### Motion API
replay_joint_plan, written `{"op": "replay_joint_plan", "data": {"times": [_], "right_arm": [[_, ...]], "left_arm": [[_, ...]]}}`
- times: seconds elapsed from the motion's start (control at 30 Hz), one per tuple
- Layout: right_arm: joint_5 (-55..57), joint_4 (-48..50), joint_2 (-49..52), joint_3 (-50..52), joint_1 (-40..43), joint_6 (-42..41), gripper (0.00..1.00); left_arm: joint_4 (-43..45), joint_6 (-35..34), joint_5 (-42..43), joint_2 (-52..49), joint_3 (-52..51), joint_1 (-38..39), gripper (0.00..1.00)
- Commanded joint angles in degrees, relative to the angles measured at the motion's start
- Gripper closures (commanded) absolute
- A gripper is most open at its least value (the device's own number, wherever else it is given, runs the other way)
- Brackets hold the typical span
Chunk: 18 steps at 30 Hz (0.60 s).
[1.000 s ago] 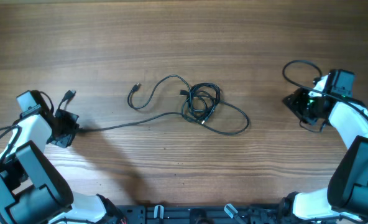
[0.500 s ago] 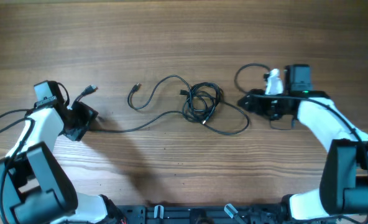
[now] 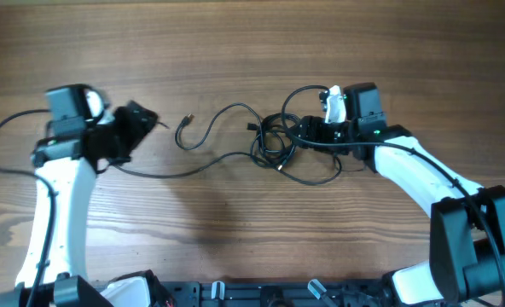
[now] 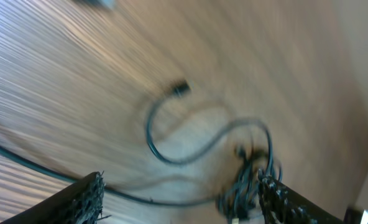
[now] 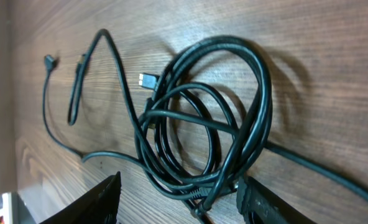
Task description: Untangle cables
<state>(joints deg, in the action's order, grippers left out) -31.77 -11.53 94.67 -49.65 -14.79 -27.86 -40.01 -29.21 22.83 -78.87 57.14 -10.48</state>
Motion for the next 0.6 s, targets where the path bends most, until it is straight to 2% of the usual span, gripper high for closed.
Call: {"op": "replay_joint_plan", "data": {"times": [0.0, 0.2, 0.27, 0.47, 0.57], "right_arm": [[5.5, -0.2, 1.6, -1.0, -2.0, -7.3, 0.37], [7.4, -1.6, 5.6, -1.0, -3.8, -9.9, 0.38], [7.4, -1.2, 7.1, -1.0, -4.0, -9.8, 0.38], [7.4, 0.4, 9.1, -1.0, -4.0, -9.8, 0.37], [7.4, 0.7, 9.2, -1.0, -4.0, -9.7, 0.31]], "left_arm": [[-1.3, 0.5, -1.9, -3.2, 0.1, 9.0, 0.18], [-1.0, -1.7, -9.3, -10.0, 0.0, 22.9, 0.18], [0.3, -2.0, -9.3, -12.4, 0.0, 26.2, 0.18], [5.1, -12.3, -11.0, -19.4, 0.0, 33.4, 0.19], [7.9, -14.2, -11.0, -21.4, 0.0, 35.4, 0.15]]}}
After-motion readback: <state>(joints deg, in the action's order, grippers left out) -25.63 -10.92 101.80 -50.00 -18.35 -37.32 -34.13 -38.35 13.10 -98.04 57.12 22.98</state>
